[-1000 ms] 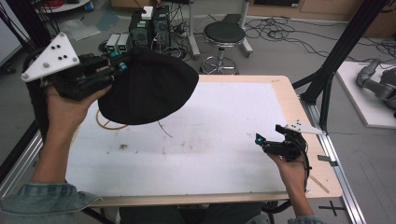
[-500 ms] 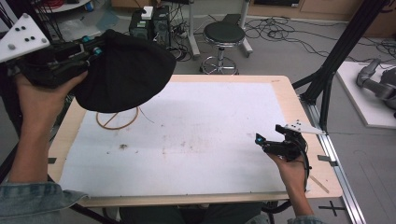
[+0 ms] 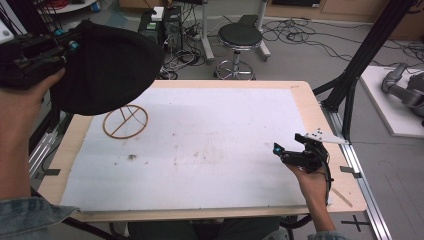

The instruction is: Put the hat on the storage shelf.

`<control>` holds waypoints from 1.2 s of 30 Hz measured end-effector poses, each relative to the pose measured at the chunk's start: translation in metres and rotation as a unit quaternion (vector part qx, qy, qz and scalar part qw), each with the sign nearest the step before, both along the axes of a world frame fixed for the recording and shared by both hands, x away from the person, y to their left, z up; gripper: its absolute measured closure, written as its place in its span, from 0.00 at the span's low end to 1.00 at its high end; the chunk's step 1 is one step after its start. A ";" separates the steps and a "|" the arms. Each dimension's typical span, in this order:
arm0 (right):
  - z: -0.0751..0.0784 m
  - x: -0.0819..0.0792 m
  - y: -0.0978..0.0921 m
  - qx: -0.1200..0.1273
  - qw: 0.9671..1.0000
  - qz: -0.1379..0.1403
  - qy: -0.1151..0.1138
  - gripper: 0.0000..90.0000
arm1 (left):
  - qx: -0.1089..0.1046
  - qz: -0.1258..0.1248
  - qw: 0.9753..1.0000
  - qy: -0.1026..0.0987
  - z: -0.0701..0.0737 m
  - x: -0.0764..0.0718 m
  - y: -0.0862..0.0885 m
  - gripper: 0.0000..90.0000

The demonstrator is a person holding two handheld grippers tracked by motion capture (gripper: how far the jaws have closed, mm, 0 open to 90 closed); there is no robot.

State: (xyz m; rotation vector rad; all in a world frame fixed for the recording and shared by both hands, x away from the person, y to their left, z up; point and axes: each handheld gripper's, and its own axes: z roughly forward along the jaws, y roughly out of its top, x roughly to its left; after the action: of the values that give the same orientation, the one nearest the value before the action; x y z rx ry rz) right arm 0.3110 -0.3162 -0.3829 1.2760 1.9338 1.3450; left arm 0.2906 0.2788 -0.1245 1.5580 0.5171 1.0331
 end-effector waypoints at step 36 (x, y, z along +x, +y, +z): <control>0.000 0.000 -0.002 0.003 1.000 -0.002 -0.001 0.07 | -0.022 0.115 0.993 0.007 -0.022 0.038 0.055 0.93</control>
State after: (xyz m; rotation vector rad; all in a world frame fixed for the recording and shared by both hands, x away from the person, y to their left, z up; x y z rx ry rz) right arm 0.3107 -0.3186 -0.3827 1.2791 1.9267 1.3510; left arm 0.3287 0.3338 -0.1467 1.4921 0.7373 1.1760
